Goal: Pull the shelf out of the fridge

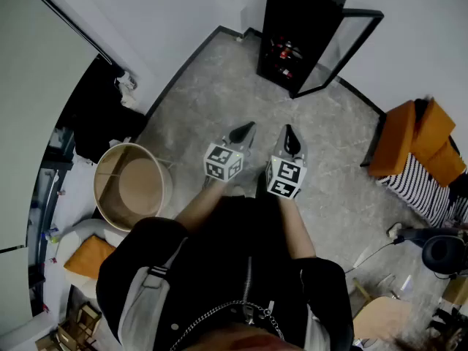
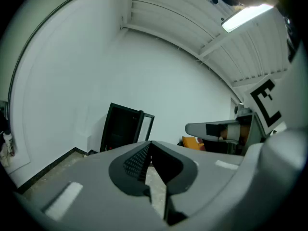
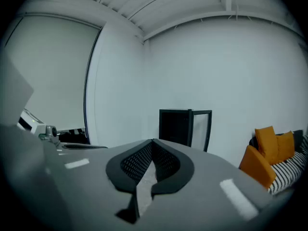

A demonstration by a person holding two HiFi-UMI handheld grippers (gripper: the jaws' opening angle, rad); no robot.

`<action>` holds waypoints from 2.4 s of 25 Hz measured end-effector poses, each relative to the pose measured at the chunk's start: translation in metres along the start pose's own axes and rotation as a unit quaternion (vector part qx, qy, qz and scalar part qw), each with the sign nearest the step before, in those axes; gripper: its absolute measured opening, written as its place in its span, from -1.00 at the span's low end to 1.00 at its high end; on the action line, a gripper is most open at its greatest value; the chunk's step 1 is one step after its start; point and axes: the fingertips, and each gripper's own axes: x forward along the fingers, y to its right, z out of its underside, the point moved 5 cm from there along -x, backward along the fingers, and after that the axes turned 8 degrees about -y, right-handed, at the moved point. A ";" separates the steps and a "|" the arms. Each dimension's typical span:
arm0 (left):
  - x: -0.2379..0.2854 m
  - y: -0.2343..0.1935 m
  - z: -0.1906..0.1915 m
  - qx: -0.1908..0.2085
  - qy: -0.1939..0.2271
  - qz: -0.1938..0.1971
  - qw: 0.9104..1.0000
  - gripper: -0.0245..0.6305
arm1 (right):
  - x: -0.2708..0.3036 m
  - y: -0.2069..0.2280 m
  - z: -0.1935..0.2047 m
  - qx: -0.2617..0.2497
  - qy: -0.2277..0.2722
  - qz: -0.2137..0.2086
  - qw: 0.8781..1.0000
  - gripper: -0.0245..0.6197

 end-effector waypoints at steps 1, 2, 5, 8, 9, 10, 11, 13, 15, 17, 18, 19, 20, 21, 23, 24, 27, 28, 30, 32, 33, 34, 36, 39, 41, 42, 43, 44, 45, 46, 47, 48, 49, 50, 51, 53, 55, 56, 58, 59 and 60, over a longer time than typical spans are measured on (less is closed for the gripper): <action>0.001 -0.001 -0.001 0.001 0.000 0.001 1.000 -0.92 | 0.001 0.000 0.001 0.002 0.000 0.001 1.000 -0.92; 0.003 -0.003 -0.001 0.002 0.000 0.001 1.000 -0.92 | 0.002 0.001 0.001 0.004 0.000 0.003 1.000 -0.92; 0.008 -0.005 -0.004 0.004 0.000 -0.002 1.000 -0.92 | 0.004 0.007 -0.001 0.016 0.016 0.007 1.000 -0.92; 0.015 -0.007 -0.009 0.002 0.000 -0.006 1.000 -0.92 | 0.008 0.014 -0.005 0.025 0.026 0.007 0.999 -0.92; 0.018 -0.008 -0.010 0.001 0.001 -0.006 1.000 -0.91 | 0.011 0.015 -0.005 0.025 0.025 0.004 0.999 -0.92; 0.021 -0.010 -0.011 0.002 0.001 -0.006 1.000 -0.92 | 0.014 0.015 -0.003 0.025 0.024 0.001 0.999 -0.92; 0.024 -0.011 -0.011 0.002 0.001 -0.006 1.000 -0.91 | 0.018 0.015 -0.002 0.025 0.021 -0.001 0.999 -0.92; 0.031 -0.014 -0.010 0.004 -0.003 -0.009 1.000 -0.91 | 0.026 0.017 0.001 0.026 0.016 -0.003 1.000 -0.92; 0.043 -0.015 -0.011 0.008 -0.011 -0.016 1.000 -0.92 | 0.035 0.024 -0.001 0.026 0.012 -0.004 1.000 -0.92; 0.058 -0.016 -0.016 0.009 -0.018 -0.021 1.000 -0.90 | 0.047 0.034 -0.007 0.027 0.009 -0.008 1.000 -0.92; 0.065 -0.018 -0.019 0.006 -0.020 -0.020 1.000 -0.89 | 0.053 0.039 -0.010 0.028 0.008 -0.010 1.000 -0.92; 0.073 -0.020 -0.023 0.004 -0.020 -0.020 1.000 -0.89 | 0.059 0.044 -0.014 0.029 0.007 -0.013 0.999 -0.92; 0.080 -0.023 -0.027 0.003 -0.021 -0.022 1.000 -0.89 | 0.065 0.048 -0.017 0.030 0.008 -0.016 0.999 -0.92; 0.087 -0.026 -0.031 0.004 -0.022 -0.025 0.999 -0.89 | 0.071 0.051 -0.021 0.029 0.009 -0.017 0.999 -0.92; 0.103 -0.033 -0.038 0.004 -0.024 -0.028 0.999 -0.89 | 0.084 0.060 -0.027 0.029 0.010 -0.021 0.999 -0.92; 0.111 -0.036 -0.042 0.004 -0.024 -0.027 0.999 -0.89 | 0.090 0.065 -0.030 0.029 0.008 -0.022 0.999 -0.92; 0.132 -0.042 -0.053 0.005 -0.022 -0.025 0.999 -0.89 | 0.105 0.079 -0.036 0.030 0.006 -0.022 0.999 -0.92; 0.140 -0.043 -0.056 0.006 -0.021 -0.024 0.999 -0.89 | 0.111 0.083 -0.039 0.032 0.006 -0.022 0.999 -0.92; 0.155 -0.046 -0.061 0.008 -0.022 -0.023 0.999 -0.89 | 0.122 0.093 -0.043 0.035 0.006 -0.021 0.999 -0.92; 0.171 -0.048 -0.065 0.009 -0.022 -0.023 0.999 -0.89 | 0.133 0.102 -0.048 0.036 0.008 -0.021 0.999 -0.92; 0.178 -0.049 -0.068 0.010 -0.022 -0.025 0.999 -0.89 | 0.139 0.108 -0.051 0.036 0.009 -0.023 0.999 -0.92; 0.186 -0.050 -0.071 0.011 -0.022 -0.028 0.999 -0.89 | 0.144 0.113 -0.054 0.036 0.010 -0.024 0.999 -0.92; 0.200 -0.050 -0.077 0.014 -0.022 -0.034 0.999 -0.89 | 0.153 0.125 -0.061 0.037 0.014 -0.027 0.999 -0.92; 0.220 -0.050 -0.090 0.017 -0.020 -0.044 0.999 -0.89 | 0.168 0.141 -0.074 0.037 0.022 -0.035 0.998 -0.92; 0.233 -0.050 -0.097 0.020 -0.019 -0.051 0.998 -0.89 | 0.178 0.150 -0.081 0.036 0.028 -0.044 0.998 -0.92; 0.238 -0.050 -0.100 0.020 -0.019 -0.054 0.998 -0.89 | 0.182 0.155 -0.085 0.035 0.030 -0.048 0.998 -0.92; 0.243 -0.049 -0.103 0.020 -0.019 -0.058 0.998 -0.89 | 0.186 0.159 -0.088 0.035 0.032 -0.053 0.997 -0.92; 0.247 -0.047 -0.106 0.019 -0.018 -0.061 0.998 -0.89 | 0.190 0.163 -0.091 0.034 0.033 -0.058 0.997 -0.92; 0.251 -0.046 -0.109 0.018 -0.017 -0.064 0.998 -0.89 | 0.194 0.167 -0.094 0.034 0.033 -0.063 0.997 -0.92; 0.255 -0.046 -0.113 0.018 -0.016 -0.067 0.997 -0.89 | 0.198 0.170 -0.096 0.034 0.032 -0.067 0.997 -0.92; 0.258 -0.046 -0.115 0.018 -0.016 -0.070 0.997 -0.89 | 0.202 0.172 -0.099 0.034 0.032 -0.071 0.996 -0.92; 0.261 -0.046 -0.117 0.018 -0.017 -0.074 0.997 -0.89 | 0.205 0.173 -0.101 0.034 0.032 -0.076 0.996 -0.92; 0.263 -0.048 -0.118 0.017 -0.018 -0.077 0.997 -0.89 | 0.209 0.174 -0.104 0.034 0.033 -0.080 0.996 -0.92; 0.265 -0.049 -0.118 0.015 -0.020 -0.080 0.996 -0.89 | 0.213 0.173 -0.106 0.034 0.033 -0.084 0.995 -0.92; 0.267 -0.052 -0.119 0.012 -0.022 -0.083 0.996 -0.89 | 0.217 0.173 -0.108 0.032 0.033 -0.087 0.995 -0.92; 0.272 -0.057 -0.121 0.006 -0.022 -0.086 0.996 -0.89 | 0.226 0.171 -0.112 0.029 0.030 -0.093 0.995 -0.92; 0.278 -0.064 -0.123 0.000 -0.020 -0.085 0.996 -0.89 | 0.237 0.169 -0.113 0.027 0.026 -0.097 0.995 -0.92; 0.282 -0.068 -0.123 -0.003 -0.020 -0.086 0.996 -0.89 | 0.242 0.169 -0.113 0.026 0.022 -0.099 0.995 -0.92; 0.293 -0.077 -0.124 -0.008 -0.020 -0.086 0.996 -0.89 | 0.255 0.170 -0.115 0.023 0.017 -0.099 0.995 -0.92; 0.300 -0.083 -0.126 -0.010 -0.020 -0.085 0.996 -0.89 | 0.262 0.171 -0.118 0.022 0.016 -0.098 0.995 -0.92; 0.307 -0.089 -0.129 -0.011 -0.019 -0.084 0.996 -0.89 | 0.270 0.172 -0.121 0.020 0.016 -0.096 0.995 -0.92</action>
